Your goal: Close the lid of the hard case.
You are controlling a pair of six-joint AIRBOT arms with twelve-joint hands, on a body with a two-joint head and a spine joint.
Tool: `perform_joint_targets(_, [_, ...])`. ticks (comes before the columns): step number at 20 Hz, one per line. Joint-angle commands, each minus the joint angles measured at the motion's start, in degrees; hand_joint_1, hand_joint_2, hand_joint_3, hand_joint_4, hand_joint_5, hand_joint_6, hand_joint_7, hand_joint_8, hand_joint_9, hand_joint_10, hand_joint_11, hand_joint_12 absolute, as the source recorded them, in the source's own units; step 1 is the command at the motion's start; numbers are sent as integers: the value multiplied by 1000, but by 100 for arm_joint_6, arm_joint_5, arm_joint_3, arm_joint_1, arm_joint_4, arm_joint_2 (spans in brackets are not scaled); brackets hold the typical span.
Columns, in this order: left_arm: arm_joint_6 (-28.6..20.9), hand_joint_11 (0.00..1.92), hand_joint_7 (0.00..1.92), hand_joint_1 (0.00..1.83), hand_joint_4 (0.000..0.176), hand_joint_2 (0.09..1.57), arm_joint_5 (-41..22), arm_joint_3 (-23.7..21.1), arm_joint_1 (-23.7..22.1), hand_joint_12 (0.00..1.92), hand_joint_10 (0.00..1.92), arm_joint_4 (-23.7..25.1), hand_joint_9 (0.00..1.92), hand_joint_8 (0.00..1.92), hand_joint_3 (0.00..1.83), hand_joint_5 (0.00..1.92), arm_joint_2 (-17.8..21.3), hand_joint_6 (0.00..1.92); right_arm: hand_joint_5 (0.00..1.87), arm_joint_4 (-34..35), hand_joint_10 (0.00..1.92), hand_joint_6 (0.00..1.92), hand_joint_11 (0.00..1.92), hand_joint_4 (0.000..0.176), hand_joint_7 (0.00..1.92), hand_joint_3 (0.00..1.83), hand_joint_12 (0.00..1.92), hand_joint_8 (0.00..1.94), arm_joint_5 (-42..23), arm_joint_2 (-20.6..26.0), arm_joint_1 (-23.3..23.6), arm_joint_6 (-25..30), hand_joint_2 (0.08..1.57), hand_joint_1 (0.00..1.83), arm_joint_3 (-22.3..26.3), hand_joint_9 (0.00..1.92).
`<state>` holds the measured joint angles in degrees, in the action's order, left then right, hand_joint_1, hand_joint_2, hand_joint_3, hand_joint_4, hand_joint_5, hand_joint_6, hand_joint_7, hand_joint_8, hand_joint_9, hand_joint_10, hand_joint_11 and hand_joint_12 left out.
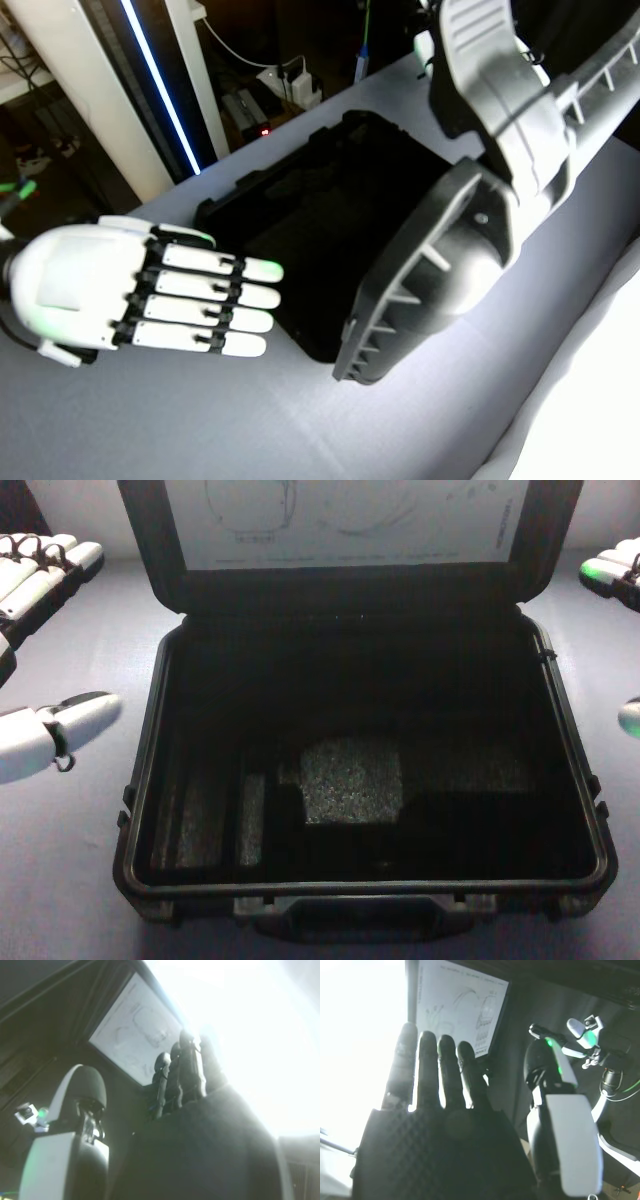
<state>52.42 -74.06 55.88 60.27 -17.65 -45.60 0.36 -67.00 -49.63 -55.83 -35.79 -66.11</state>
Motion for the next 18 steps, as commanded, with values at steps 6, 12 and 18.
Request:
perform_joint_targets(6, [-16, 0, 0, 0, 0, 1177, -471, 274, -229, 0, 0, -311, 0, 0, 10, 0, -76, 0, 45, 304, 0, 5, 19, 0, 35, 0, 15, 1, -526, 14, 278, 24, 1123, 176, -181, 5])
perform_joint_targets(12, [-17, 17, 0, 0, 0, 1106, 241, 822, -891, 7, 0, -425, 0, 0, 0, 0, -405, 0, 34, 613, 0, 2, 0, 0, 7, 0, 0, 0, 309, -210, 805, -53, 1049, 132, -743, 0])
perform_joint_targets(18, [-15, 21, 0, 0, 0, 1076, 1235, 1440, -1703, 9, 0, -290, 0, 0, 0, 0, -764, 0, 67, 420, 6, 10, 26, 0, 60, 0, 11, 15, 1285, -615, 1707, -57, 1021, 147, -1380, 18])
